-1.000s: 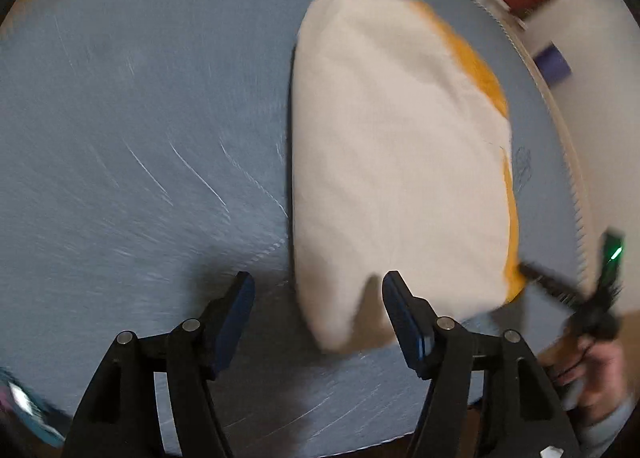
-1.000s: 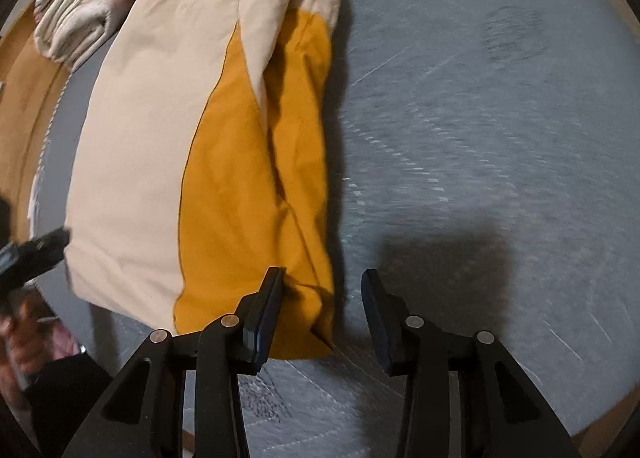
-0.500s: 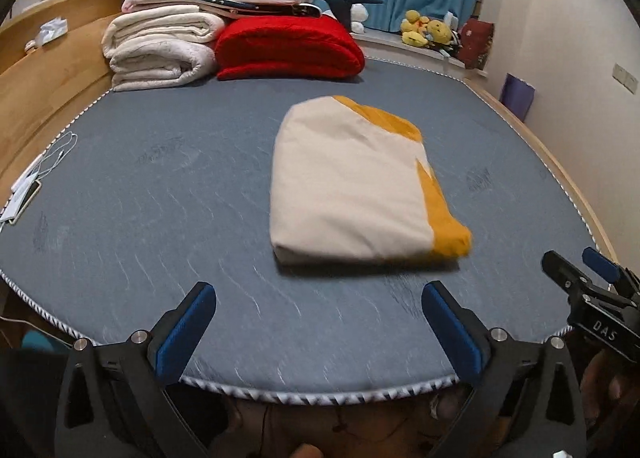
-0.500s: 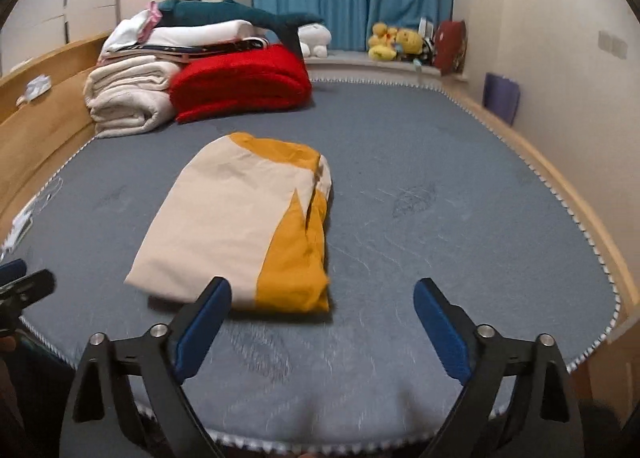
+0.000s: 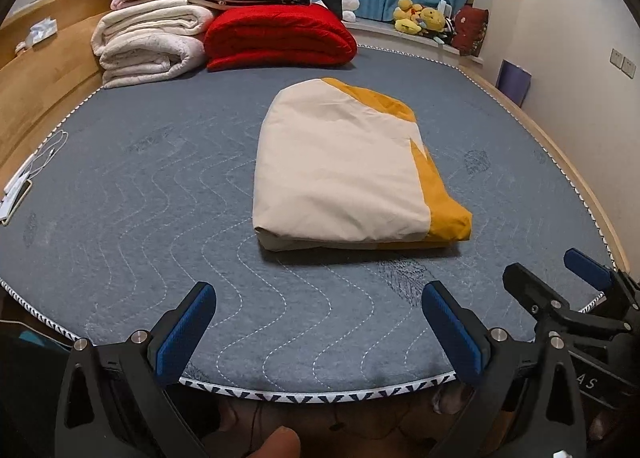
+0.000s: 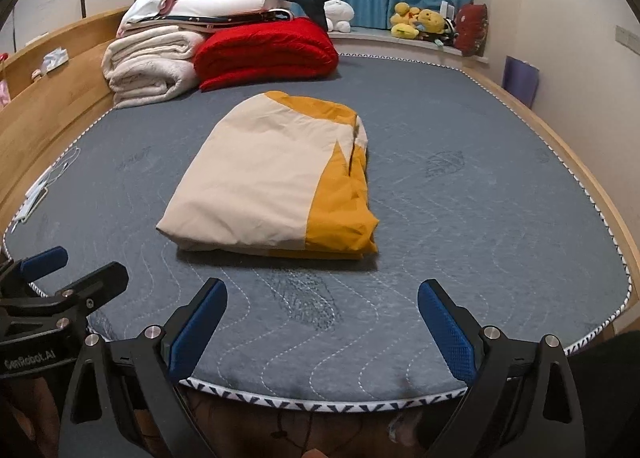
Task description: Fold large clothes
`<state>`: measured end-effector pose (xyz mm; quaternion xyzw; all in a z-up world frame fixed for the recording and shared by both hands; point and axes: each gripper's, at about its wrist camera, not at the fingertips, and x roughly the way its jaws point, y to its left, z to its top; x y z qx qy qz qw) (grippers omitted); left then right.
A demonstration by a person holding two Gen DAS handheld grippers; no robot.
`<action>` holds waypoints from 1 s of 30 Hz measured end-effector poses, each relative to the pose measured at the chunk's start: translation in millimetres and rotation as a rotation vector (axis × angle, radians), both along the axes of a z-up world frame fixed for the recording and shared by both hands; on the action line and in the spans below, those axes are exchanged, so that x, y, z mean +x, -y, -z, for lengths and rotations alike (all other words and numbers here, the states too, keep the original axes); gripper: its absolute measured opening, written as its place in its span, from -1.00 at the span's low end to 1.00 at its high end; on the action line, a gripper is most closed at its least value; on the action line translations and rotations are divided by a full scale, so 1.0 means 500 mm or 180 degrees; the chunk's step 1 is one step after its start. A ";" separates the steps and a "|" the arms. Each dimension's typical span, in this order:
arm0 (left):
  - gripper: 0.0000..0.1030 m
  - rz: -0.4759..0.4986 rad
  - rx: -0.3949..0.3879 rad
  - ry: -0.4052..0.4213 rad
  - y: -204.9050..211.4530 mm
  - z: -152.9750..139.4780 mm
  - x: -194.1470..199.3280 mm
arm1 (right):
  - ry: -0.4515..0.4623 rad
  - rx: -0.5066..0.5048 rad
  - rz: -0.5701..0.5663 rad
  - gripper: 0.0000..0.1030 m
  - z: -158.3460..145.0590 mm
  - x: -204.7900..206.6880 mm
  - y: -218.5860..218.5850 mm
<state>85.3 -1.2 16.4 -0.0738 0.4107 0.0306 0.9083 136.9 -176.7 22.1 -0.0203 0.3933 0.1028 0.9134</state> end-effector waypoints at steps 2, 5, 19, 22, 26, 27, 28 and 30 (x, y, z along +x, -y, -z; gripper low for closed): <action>0.99 -0.0014 -0.0052 -0.0013 0.000 0.005 0.002 | 0.0018 -0.0008 0.0011 0.87 0.001 0.004 -0.002; 0.99 -0.0028 -0.0060 -0.0011 -0.001 0.006 0.003 | 0.0037 -0.0011 0.0008 0.87 0.002 0.006 -0.004; 0.99 -0.0031 -0.0013 0.0171 0.005 -0.011 -0.005 | 0.0238 -0.0085 0.0019 0.87 -0.014 0.005 0.001; 0.99 -0.0034 -0.0012 0.0183 0.007 -0.009 -0.005 | 0.0256 -0.0087 0.0017 0.87 -0.015 0.004 0.001; 0.99 -0.0035 -0.0014 0.0197 0.005 -0.011 -0.007 | 0.0268 -0.0087 0.0015 0.87 -0.016 0.004 0.000; 0.99 -0.0034 -0.0016 0.0202 0.005 -0.013 -0.007 | 0.0277 -0.0089 0.0012 0.87 -0.017 0.003 0.001; 0.99 -0.0037 -0.0015 0.0206 0.006 -0.013 -0.008 | 0.0289 -0.0092 0.0011 0.87 -0.018 0.003 0.001; 0.99 -0.0036 -0.0014 0.0209 0.007 -0.014 -0.007 | 0.0300 -0.0094 0.0007 0.87 -0.019 0.004 0.003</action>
